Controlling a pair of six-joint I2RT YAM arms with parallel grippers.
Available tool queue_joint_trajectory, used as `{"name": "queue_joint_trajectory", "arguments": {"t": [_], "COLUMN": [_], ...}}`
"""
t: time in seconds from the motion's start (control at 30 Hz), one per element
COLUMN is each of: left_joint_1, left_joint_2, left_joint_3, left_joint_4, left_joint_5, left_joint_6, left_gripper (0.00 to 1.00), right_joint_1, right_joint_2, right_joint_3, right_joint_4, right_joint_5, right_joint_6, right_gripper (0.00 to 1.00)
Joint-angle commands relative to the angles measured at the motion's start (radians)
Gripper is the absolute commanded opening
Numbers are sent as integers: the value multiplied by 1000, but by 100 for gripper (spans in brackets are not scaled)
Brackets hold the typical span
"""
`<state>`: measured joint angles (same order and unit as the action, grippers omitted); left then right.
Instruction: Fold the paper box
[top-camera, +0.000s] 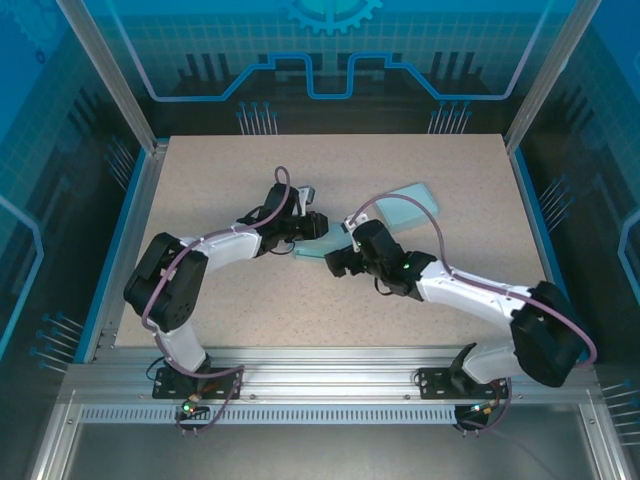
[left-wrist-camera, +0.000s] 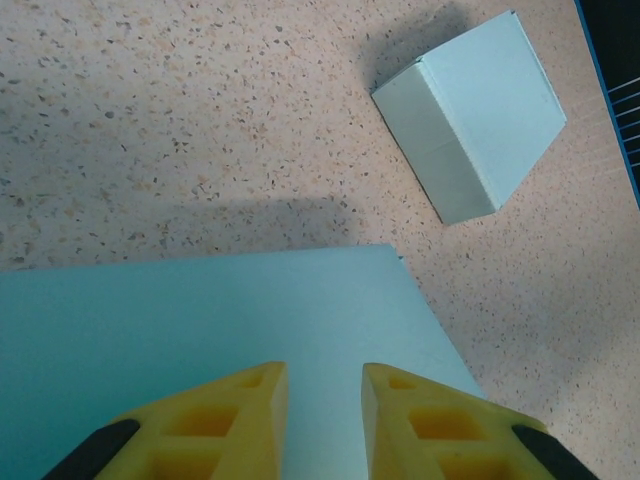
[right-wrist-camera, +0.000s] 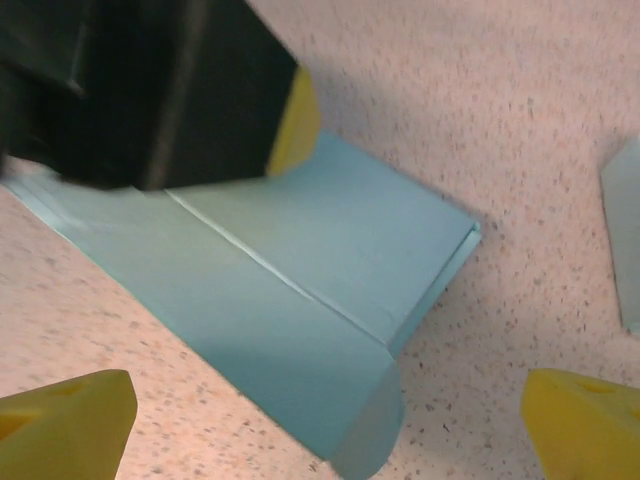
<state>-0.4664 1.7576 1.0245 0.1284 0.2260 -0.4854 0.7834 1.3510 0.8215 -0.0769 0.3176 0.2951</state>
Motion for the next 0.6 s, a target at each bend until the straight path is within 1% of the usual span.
{"name": "queue_joint_trajectory", "arguments": {"t": [0.0, 0.13, 0.27, 0.33, 0.5, 0.57], "left_joint_1": [5, 5, 5, 5, 5, 5], "left_joint_2": [11, 12, 22, 25, 40, 42], "left_joint_3": [-9, -29, -52, -66, -84, -88], "left_joint_4": [34, 26, 30, 46, 63, 73], "left_joint_5": [16, -15, -35, -43, -42, -41], "left_joint_6": [-21, -7, -7, -13, -24, -30], "left_gripper": [27, 27, 27, 27, 27, 27], "right_joint_1": [8, -9, -64, -82, -114, -121], "right_joint_2": [-52, -50, 33, 79, 218, 273], "right_joint_3": [52, 126, 217, 245, 330, 361], "right_joint_4": [-108, -207, -340, -361, -388, -397], "right_joint_5": [-15, 60, 116, 112, 42, 22], "right_joint_6": [12, 81, 180, 186, 179, 172], "right_gripper": [100, 100, 100, 100, 100, 98]}}
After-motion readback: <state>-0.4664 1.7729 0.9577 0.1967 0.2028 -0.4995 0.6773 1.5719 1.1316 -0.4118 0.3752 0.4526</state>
